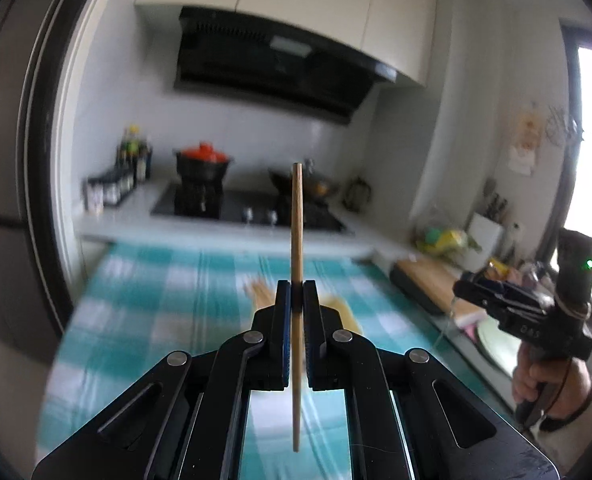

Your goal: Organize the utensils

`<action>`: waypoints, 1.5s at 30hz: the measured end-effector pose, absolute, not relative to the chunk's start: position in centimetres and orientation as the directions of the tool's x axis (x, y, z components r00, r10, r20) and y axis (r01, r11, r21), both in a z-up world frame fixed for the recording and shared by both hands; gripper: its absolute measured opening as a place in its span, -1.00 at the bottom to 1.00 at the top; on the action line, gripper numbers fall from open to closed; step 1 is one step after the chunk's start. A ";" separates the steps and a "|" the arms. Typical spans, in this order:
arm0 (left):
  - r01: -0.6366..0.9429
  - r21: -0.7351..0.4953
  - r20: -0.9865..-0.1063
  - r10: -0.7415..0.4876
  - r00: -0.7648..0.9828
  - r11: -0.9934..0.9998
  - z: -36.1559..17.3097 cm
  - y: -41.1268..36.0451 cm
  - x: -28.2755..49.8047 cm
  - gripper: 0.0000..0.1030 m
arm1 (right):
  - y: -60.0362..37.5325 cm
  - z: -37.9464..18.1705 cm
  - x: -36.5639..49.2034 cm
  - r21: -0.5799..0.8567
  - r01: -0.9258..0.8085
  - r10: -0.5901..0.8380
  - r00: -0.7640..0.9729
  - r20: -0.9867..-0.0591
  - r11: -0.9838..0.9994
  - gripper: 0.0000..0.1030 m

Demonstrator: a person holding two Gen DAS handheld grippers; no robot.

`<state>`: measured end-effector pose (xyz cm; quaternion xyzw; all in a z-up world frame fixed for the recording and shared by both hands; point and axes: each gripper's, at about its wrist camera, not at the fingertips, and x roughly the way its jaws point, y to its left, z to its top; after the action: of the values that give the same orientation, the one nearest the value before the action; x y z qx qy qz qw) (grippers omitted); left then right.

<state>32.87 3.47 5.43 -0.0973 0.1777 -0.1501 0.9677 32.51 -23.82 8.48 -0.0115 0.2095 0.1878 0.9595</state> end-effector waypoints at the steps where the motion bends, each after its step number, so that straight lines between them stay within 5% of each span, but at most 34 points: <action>1: 0.244 -0.242 -0.297 -0.312 0.903 0.939 6.5 3.3 34.2 -0.93 | -23.8 9.5 34.0 0.074 -0.354 0.354 0.852 -0.385 0.932 -0.19; 9: 0.145 -0.232 -0.206 -0.194 0.959 0.962 8.4 0.1 42.9 -0.93 | -22.4 9.7 41.7 0.147 -0.311 0.342 0.887 -0.309 0.939 -0.19; 18: 0.126 -0.222 -0.475 -0.220 0.852 0.967 -1.2 -2.4 50.1 -0.93 | -20.1 -0.7 49.1 0.157 -0.302 0.333 0.726 -0.602 0.941 -0.19; 23: 0.115 -0.219 -0.593 -0.226 0.773 0.969 -4.9 -3.1 52.3 -0.88 | -20.6 -3.9 51.4 0.240 -0.283 0.369 0.635 -0.679 0.929 -0.16; 24: 0.113 -0.210 -0.604 -0.219 0.767 0.971 -5.1 -3.2 52.2 -0.81 | -20.9 -4.0 51.6 0.259 -0.268 0.373 0.631 -0.680 0.928 -0.16; 29: 0.126 -0.151 -0.560 -0.190 0.806 0.980 -2.4 -2.4 48.4 0.55 | -23.8 -0.3 48.3 0.273 -0.236 0.358 0.693 -0.625 0.933 -0.14; 31: 0.126 -0.096 -0.513 -0.157 0.844 0.987 -0.1 -2.0 44.9 0.93 | -24.4 2.2 45.9 0.247 -0.248 0.348 0.729 -0.590 0.937 0.08; 36: 0.011 0.120 -0.367 0.034 0.930 0.993 3.4 -2.3 34.8 0.99 | -25.1 7.9 37.0 0.143 -0.243 0.282 0.828 -0.485 0.959 0.40; 43: -0.002 0.131 -0.433 0.059 0.900 0.991 1.1 -3.6 24.4 1.00 | -24.3 7.3 24.9 0.119 -0.164 0.200 0.873 -0.445 0.979 1.00; 45: -0.024 0.131 -0.445 0.080 0.892 0.991 0.4 -3.7 22.7 1.00 | -24.1 6.3 21.8 0.141 -0.151 0.199 0.875 -0.442 0.978 1.00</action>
<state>22.73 -3.74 0.36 0.0610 0.2312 0.0269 0.9706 21.81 -24.05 6.25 0.0513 0.2336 0.0904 0.9668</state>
